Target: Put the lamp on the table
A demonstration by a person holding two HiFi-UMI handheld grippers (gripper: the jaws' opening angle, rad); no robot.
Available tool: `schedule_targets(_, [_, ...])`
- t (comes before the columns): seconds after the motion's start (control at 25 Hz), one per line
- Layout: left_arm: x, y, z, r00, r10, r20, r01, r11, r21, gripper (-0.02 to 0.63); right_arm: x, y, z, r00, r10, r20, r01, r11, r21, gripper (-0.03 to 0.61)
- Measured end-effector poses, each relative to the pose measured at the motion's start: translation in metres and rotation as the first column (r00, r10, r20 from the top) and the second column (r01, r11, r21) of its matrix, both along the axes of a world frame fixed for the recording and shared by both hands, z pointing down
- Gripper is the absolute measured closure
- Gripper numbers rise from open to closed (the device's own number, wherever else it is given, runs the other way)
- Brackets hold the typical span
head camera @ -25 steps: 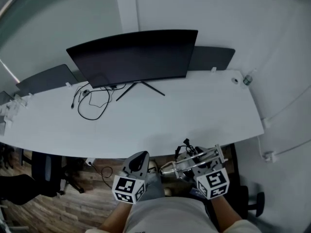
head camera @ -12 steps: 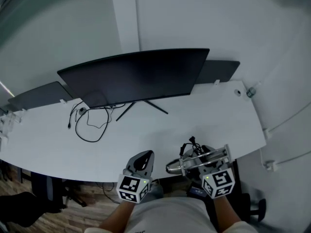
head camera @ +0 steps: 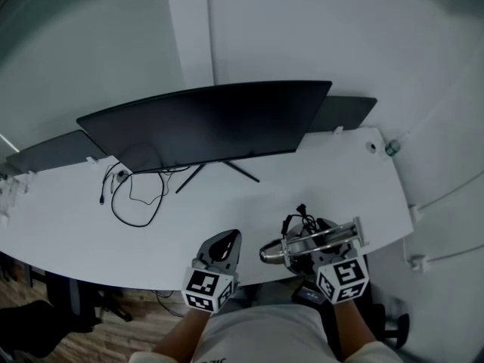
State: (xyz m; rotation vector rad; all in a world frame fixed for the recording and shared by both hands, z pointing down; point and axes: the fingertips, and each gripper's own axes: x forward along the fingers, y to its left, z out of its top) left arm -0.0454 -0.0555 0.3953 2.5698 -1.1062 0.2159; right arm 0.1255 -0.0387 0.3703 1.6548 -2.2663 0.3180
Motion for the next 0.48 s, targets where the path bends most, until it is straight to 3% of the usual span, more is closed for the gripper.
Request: schedule_targets(0.48, [0.013, -0.017, -0.002, 0.997, -0.075, 0.016, 0.075, 0.997, -0.005, 0.612, 0.015, -0.029, 0.006, 0.998, -0.069, 0.001, 0.069, 0.998, -0.012, 0.411])
